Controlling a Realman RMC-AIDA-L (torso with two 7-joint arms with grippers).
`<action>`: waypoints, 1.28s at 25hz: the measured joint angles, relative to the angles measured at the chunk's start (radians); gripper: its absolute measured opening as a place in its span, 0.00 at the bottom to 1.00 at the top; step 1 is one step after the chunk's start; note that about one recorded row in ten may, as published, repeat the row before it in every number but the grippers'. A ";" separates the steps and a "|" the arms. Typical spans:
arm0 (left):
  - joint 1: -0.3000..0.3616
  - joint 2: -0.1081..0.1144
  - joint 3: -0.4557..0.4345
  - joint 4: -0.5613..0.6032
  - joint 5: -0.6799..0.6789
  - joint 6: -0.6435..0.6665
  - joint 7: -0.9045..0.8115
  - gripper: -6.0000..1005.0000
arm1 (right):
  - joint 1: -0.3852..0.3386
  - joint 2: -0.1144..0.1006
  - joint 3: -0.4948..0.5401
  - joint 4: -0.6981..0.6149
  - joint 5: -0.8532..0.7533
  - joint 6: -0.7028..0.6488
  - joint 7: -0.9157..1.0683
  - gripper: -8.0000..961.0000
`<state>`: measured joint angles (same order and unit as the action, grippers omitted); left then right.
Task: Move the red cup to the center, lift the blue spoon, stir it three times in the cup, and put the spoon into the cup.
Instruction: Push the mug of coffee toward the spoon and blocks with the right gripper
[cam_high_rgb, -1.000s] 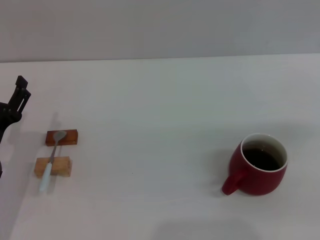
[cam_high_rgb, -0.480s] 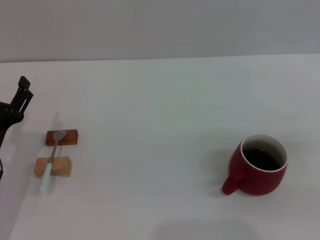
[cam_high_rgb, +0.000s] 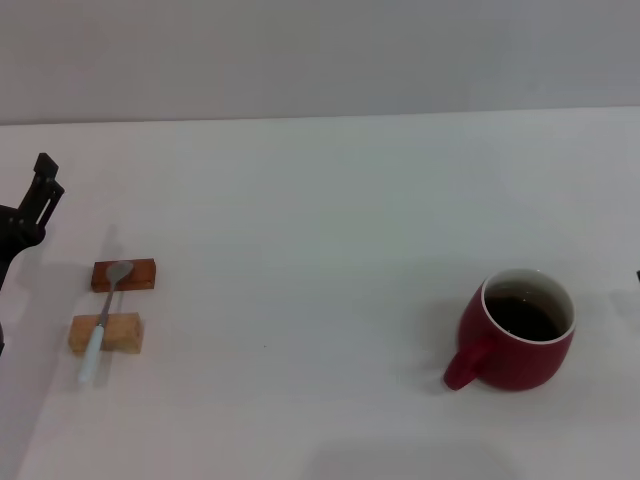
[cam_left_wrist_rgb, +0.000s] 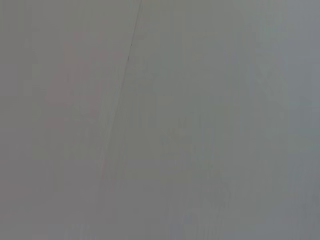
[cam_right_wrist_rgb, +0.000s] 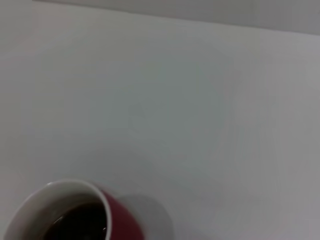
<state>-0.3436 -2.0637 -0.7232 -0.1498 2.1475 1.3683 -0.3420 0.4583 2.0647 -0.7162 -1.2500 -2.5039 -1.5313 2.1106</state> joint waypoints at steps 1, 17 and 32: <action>0.000 0.000 0.000 0.000 0.000 0.000 0.000 0.86 | 0.000 0.000 -0.016 0.001 -0.001 -0.005 0.002 0.01; -0.004 -0.001 -0.007 -0.005 0.000 -0.028 0.006 0.86 | -0.004 0.000 -0.096 0.008 -0.004 -0.067 0.001 0.01; -0.009 0.001 -0.009 -0.004 0.000 -0.028 0.005 0.86 | 0.011 0.002 -0.157 0.045 -0.004 -0.052 0.000 0.01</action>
<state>-0.3525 -2.0632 -0.7318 -0.1541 2.1475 1.3406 -0.3372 0.4694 2.0662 -0.8730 -1.2050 -2.5081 -1.5829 2.1107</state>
